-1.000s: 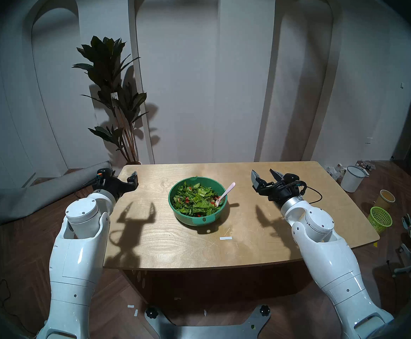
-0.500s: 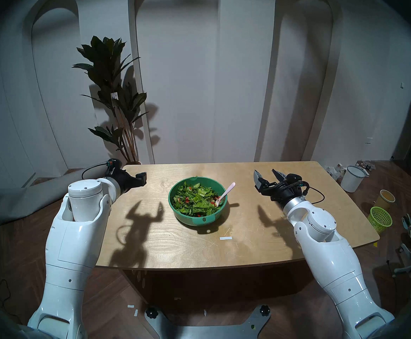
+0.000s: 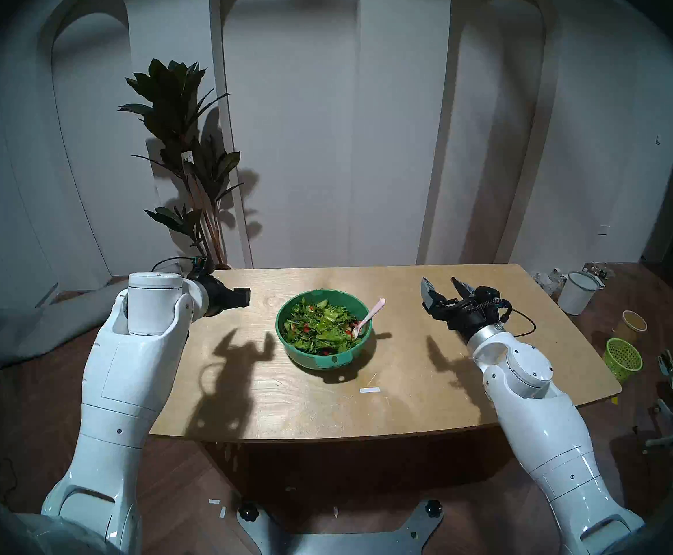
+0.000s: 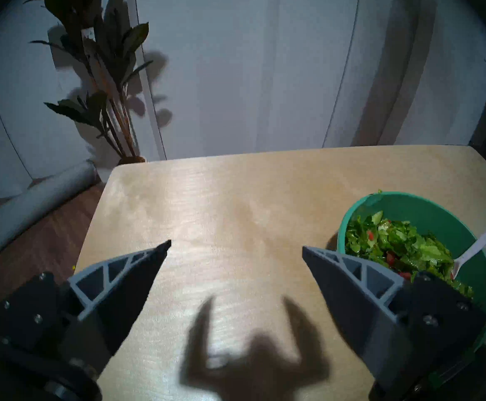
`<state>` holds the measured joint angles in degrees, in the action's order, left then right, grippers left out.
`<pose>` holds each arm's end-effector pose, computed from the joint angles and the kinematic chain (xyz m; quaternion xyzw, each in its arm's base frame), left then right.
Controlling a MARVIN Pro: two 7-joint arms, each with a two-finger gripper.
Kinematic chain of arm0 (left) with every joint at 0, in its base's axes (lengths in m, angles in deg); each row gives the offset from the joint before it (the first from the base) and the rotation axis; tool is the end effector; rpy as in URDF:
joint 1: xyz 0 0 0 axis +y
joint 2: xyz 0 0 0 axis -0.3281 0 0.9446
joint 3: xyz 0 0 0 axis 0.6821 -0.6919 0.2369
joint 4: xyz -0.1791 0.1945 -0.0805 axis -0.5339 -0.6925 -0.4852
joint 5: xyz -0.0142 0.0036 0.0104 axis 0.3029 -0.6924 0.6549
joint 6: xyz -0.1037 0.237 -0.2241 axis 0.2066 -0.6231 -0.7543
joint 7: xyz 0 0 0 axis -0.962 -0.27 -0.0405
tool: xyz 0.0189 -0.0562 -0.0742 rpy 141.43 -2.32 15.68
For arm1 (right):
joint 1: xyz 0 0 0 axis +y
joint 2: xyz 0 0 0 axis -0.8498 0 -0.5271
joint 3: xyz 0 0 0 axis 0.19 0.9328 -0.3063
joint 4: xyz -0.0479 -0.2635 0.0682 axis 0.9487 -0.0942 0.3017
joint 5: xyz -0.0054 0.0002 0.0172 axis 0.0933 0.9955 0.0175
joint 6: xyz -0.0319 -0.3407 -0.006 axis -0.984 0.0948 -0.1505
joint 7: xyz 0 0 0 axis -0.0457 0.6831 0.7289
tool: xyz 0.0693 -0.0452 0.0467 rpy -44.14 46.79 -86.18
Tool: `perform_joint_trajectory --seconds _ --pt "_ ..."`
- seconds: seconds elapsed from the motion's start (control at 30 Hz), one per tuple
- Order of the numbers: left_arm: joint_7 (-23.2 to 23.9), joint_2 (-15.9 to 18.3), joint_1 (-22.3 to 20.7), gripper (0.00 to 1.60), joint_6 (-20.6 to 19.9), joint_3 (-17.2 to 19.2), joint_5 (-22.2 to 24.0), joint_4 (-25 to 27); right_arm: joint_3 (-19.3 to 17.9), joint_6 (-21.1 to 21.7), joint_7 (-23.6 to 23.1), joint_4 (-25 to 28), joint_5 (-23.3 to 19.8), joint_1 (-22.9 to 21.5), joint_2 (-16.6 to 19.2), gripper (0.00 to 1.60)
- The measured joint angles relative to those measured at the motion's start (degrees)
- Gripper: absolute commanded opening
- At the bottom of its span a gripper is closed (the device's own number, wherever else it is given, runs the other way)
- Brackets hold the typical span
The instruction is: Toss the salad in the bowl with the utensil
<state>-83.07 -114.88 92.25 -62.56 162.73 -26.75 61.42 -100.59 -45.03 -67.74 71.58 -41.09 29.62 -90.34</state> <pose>0.4962 0.0852 -0.1903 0.8844 -0.0397 0.4644 0.0253 0.4610 -0.0498 -0.2543 -0.6724 -0.0277 -0.7212 0.1642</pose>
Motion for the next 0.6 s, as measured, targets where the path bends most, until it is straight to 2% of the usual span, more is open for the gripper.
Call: perform_joint_trajectory --seconds 0.3,0.6 --pt "-3.78 -1.55 -3.26 1.60 -0.15 -0.06 2.54 -1.03 -0.68 -0.98 -0.04 -0.31 -0.11 0.36 -0.24 1.60" --pt "-9.47 -2.74 -3.97 1.60 -0.15 -0.11 4.31 0.45 -1.22 -2.22 0.44 -0.95 0.01 0.64 -0.56 1.60"
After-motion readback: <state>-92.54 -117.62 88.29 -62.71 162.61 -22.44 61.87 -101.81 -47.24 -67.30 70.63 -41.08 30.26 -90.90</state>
